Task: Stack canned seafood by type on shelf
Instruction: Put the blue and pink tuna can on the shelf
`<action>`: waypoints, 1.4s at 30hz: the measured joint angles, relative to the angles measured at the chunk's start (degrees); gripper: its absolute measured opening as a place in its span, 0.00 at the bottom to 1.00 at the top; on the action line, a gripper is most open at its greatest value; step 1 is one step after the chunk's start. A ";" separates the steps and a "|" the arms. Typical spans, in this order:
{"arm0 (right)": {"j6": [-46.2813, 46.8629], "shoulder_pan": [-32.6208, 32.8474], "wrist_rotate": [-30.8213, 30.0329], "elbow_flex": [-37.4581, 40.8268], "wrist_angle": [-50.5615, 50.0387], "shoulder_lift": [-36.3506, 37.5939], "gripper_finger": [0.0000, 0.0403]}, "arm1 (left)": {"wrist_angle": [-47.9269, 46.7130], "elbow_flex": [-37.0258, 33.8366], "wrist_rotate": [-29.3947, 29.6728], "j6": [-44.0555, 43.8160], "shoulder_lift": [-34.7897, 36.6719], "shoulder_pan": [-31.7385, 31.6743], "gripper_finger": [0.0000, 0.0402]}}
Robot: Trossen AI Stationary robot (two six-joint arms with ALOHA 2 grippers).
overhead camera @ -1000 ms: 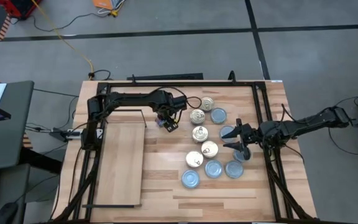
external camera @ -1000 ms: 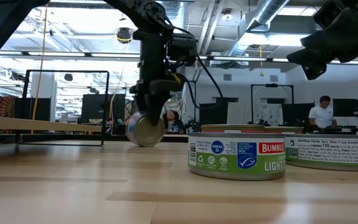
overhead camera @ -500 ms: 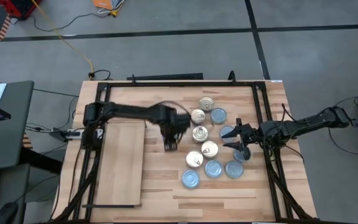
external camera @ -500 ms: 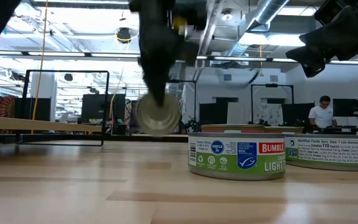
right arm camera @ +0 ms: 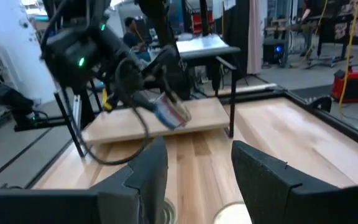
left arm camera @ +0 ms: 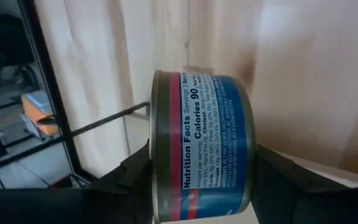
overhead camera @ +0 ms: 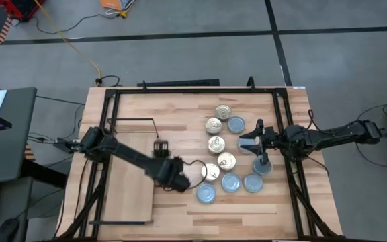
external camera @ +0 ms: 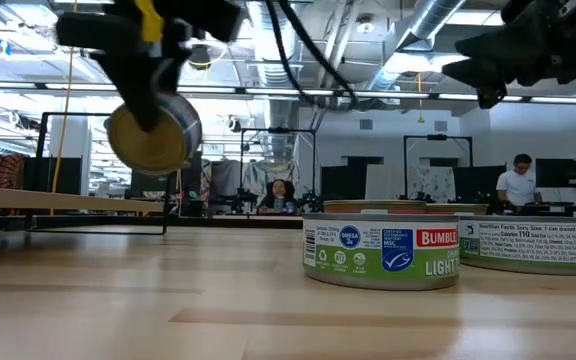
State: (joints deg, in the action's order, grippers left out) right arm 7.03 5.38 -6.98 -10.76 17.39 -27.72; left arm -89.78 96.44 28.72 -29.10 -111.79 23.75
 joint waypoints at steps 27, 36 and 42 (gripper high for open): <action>3.10 5.47 0.04 0.00 4.06 -6.87 0.51 | 0.30 -38.72 0.11 -19.76 23.71 3.96 0.51; 3.12 5.47 0.06 -0.04 5.86 -8.29 0.51 | 1.37 -36.31 -7.49 -21.66 22.72 1.69 0.78; 3.46 5.47 0.06 -0.04 6.03 -8.27 0.51 | 4.14 -30.89 -4.20 -20.10 22.71 1.55 0.85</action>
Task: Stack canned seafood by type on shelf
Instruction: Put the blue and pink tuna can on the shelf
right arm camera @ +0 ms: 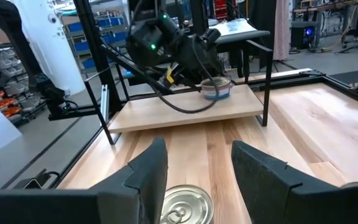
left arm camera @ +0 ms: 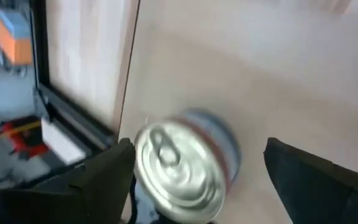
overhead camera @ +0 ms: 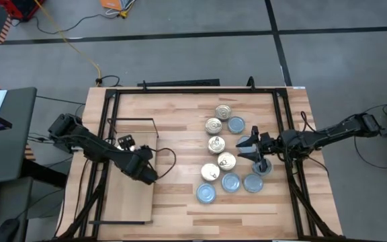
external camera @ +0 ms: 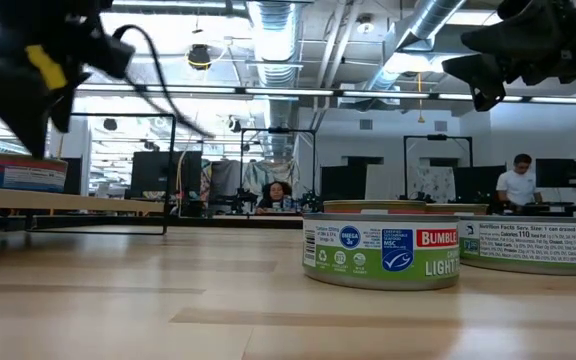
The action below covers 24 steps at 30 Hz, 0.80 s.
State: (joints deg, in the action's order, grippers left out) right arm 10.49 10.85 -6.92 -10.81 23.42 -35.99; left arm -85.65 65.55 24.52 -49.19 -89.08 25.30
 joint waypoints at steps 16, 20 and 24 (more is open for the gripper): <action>0.17 0.04 0.02 0.00 0.14 -0.02 0.51 | -4.30 -1.30 -0.57 6.70 0.75 -0.20 0.79; 0.17 0.04 0.02 0.00 0.13 -0.02 0.51 | -4.36 -1.81 0.39 4.96 0.92 -0.94 0.79; 0.14 0.02 0.02 0.00 0.28 -0.02 0.51 | -4.41 -1.68 0.53 5.07 1.78 -0.96 0.79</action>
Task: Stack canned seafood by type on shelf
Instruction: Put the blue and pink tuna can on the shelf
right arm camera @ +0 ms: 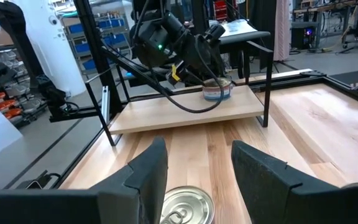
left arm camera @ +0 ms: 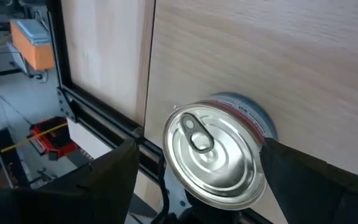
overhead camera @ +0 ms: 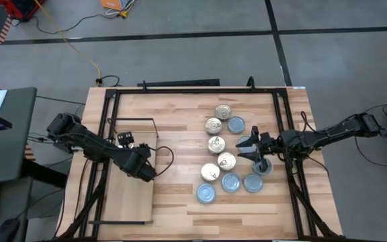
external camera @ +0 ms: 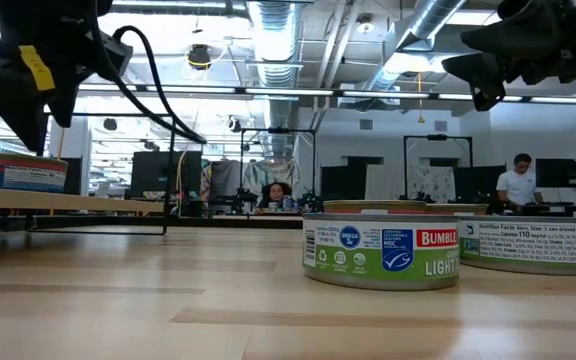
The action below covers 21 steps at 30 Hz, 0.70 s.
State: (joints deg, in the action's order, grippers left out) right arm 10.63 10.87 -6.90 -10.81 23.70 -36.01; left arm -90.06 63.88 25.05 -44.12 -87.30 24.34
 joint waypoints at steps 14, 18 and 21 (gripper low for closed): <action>-0.02 0.02 0.02 0.00 -0.04 0.00 0.51 | 0.42 -7.11 3.68 17.17 0.63 0.00 0.79; -0.53 0.02 0.04 0.00 -0.04 0.00 0.51 | 3.32 -7.87 5.31 16.23 0.67 0.00 0.79; -0.57 -0.02 0.05 0.00 -0.04 0.00 0.51 | 6.41 -7.26 7.85 16.85 0.67 0.00 0.79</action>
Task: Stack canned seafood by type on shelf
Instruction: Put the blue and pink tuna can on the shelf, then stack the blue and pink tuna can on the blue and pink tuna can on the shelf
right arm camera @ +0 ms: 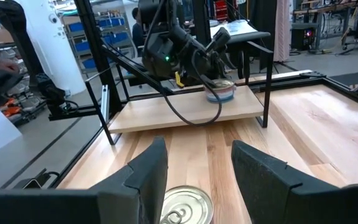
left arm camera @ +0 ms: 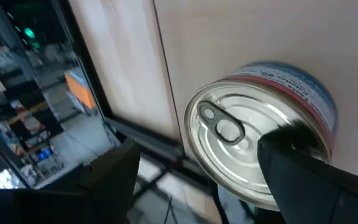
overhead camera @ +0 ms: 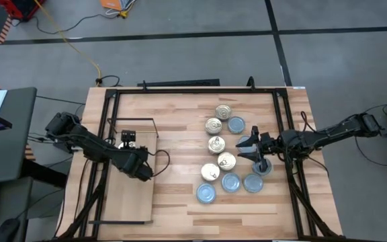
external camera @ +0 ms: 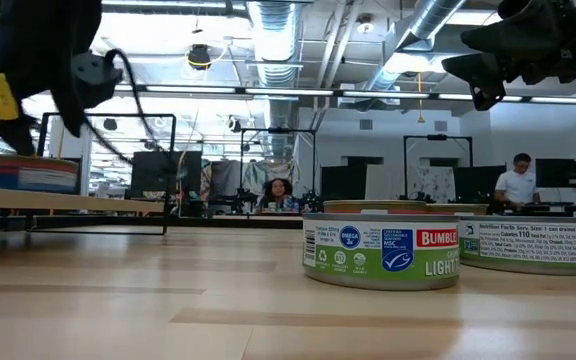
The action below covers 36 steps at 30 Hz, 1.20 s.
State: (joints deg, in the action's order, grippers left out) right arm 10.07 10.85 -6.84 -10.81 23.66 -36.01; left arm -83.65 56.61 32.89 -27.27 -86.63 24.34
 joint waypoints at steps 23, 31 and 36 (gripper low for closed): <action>0.62 0.02 0.00 0.00 -0.14 0.02 0.51 | 15.18 20.28 -1.76 -13.94 -0.12 -2.48 0.74; 1.99 -0.07 -0.01 0.00 -2.86 0.04 0.51 | 44.56 20.03 -19.42 -7.05 -8.74 -6.23 0.73; 1.95 -0.07 -0.01 0.00 -3.27 1.32 0.51 | 50.52 20.58 -23.59 -10.98 -13.77 -8.44 0.73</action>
State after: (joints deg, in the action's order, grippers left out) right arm 12.02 10.79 -6.85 -10.81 20.39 -34.69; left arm -33.13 77.19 9.30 -38.24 -100.40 15.89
